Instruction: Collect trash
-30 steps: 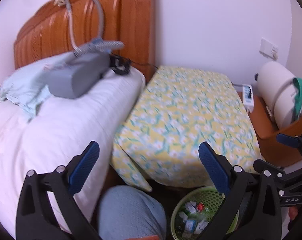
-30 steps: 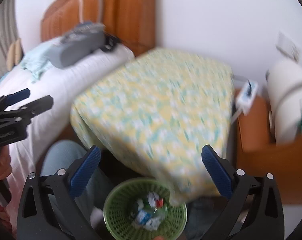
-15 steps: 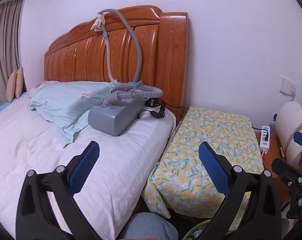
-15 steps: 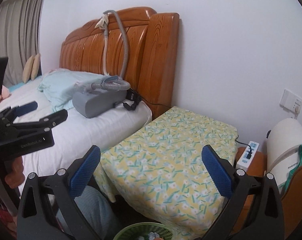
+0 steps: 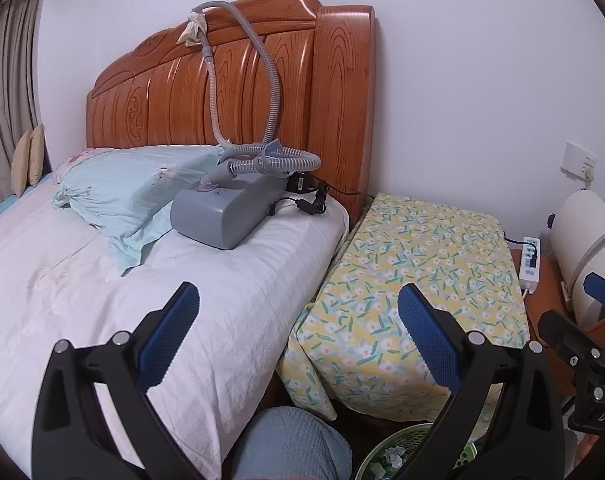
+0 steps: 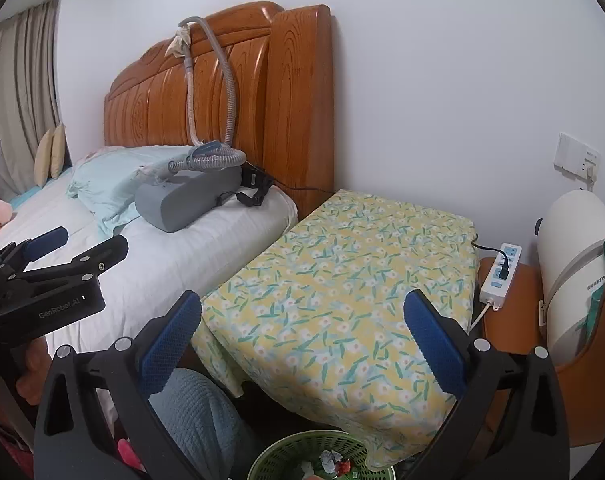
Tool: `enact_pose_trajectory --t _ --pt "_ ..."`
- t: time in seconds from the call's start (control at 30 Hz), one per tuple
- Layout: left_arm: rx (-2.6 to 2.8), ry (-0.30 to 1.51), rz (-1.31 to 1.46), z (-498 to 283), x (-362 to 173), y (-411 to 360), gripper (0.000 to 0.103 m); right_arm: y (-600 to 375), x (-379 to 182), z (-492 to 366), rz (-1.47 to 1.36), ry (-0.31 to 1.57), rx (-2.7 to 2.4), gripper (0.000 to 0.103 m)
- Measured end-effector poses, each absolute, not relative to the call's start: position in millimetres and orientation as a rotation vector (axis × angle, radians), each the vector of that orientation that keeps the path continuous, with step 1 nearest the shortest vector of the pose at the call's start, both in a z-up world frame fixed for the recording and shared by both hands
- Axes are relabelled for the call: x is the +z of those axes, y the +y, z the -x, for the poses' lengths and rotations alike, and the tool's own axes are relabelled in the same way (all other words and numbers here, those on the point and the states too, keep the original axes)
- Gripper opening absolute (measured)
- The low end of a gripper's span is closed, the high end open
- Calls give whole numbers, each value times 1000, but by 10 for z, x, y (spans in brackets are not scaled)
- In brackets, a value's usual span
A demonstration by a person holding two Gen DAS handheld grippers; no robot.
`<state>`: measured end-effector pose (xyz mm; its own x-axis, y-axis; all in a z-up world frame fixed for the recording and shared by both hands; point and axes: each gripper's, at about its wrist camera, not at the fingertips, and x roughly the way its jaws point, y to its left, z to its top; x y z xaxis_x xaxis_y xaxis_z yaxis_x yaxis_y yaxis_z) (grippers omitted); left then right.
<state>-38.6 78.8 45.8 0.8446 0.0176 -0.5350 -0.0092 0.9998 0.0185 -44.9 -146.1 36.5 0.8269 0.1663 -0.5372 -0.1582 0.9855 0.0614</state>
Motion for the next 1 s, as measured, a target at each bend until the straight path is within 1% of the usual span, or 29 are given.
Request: enact_pose_trajectory --t 1.0 --pt "8 583 -24 355 403 759 95 -1448 268 401 -18 595 182 100"
